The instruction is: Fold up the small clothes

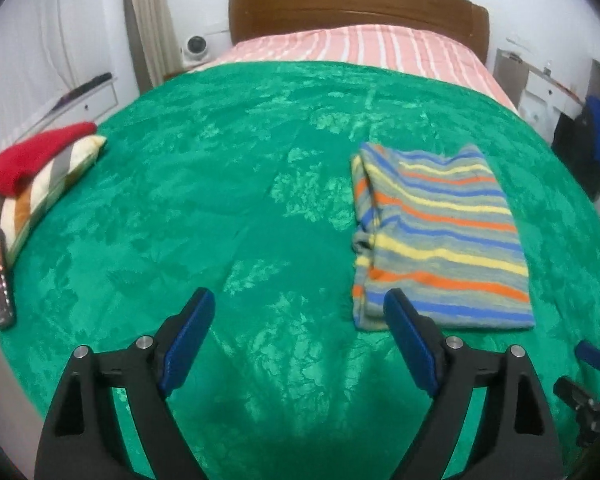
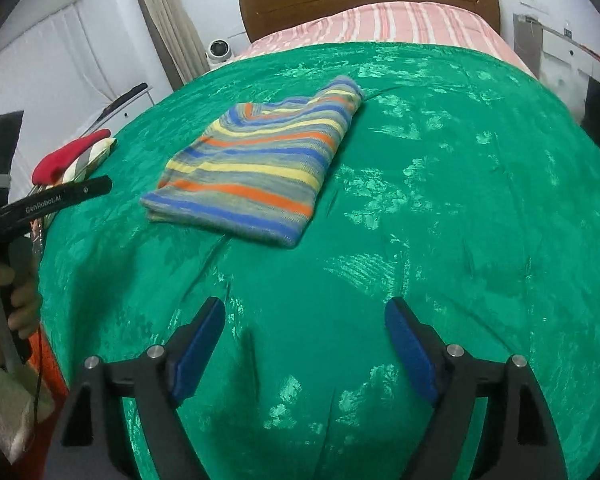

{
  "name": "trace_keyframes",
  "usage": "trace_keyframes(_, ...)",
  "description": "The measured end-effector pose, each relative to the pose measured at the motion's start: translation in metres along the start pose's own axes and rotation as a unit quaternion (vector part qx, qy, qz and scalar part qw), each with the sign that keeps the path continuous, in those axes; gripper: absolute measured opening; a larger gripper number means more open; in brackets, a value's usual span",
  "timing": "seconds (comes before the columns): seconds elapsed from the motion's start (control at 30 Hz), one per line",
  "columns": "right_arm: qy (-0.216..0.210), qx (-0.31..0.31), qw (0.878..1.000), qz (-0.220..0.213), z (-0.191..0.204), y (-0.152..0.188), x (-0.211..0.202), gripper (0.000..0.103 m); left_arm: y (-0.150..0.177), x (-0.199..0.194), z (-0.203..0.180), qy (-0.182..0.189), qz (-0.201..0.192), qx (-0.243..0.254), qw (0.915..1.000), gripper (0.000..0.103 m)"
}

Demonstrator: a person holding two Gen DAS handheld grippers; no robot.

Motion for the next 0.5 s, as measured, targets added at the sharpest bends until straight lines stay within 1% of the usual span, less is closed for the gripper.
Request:
trace_keyframes(0.07,0.0,-0.005,1.0,-0.001,0.001,0.0,0.001,0.082,-0.003,0.003,-0.002,-0.004,-0.001,0.007,1.0,0.091)
trace_keyframes(0.13,0.0,-0.009,1.0,0.0,0.002,-0.001,0.003,0.082,-0.008,0.009,-0.004,0.002,0.0,0.017,0.9999,0.094)
trace_keyframes(0.2,-0.003,-0.01,1.0,0.0,0.001,-0.007,0.006,0.082,-0.02,0.023,-0.003,0.048,0.005,0.017,0.9987,0.095)
trace_keyframes(0.23,-0.004,-0.008,1.0,-0.002,-0.001,-0.013,0.007,0.082,-0.029,0.033,-0.001,0.093,0.009,0.005,0.9956,0.095)
trace_keyframes(0.3,-0.011,0.008,1.0,-0.014,-0.009,-0.033,0.011,0.082,-0.044,0.053,0.001,0.162,0.023,-0.014,0.9864,0.096)
trace_keyframes(0.37,-0.021,0.042,0.999,-0.024,-0.02,-0.061,0.02,0.082,-0.061,0.082,-0.007,0.209,0.051,-0.011,0.9766,0.096)
trace_keyframes(0.4,-0.029,0.059,0.998,-0.024,-0.024,-0.073,0.025,0.082,-0.067,0.092,-0.011,0.212,0.059,0.0,0.9755,0.096)
trace_keyframes(0.5,-0.069,0.1,0.993,-0.012,-0.03,-0.111,0.052,0.082,-0.081,0.127,-0.025,0.178,0.077,0.041,0.9801,0.096)
Point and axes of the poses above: each gripper's, at about its wrist camera, not at the fingertips, and x roughly the way its jaws point, z to its left, y to its underside, the point moved 3 cm from there along x, roughly the way its jaws point, and after that the axes turned 13 degrees about x, right-handed, at the moved point
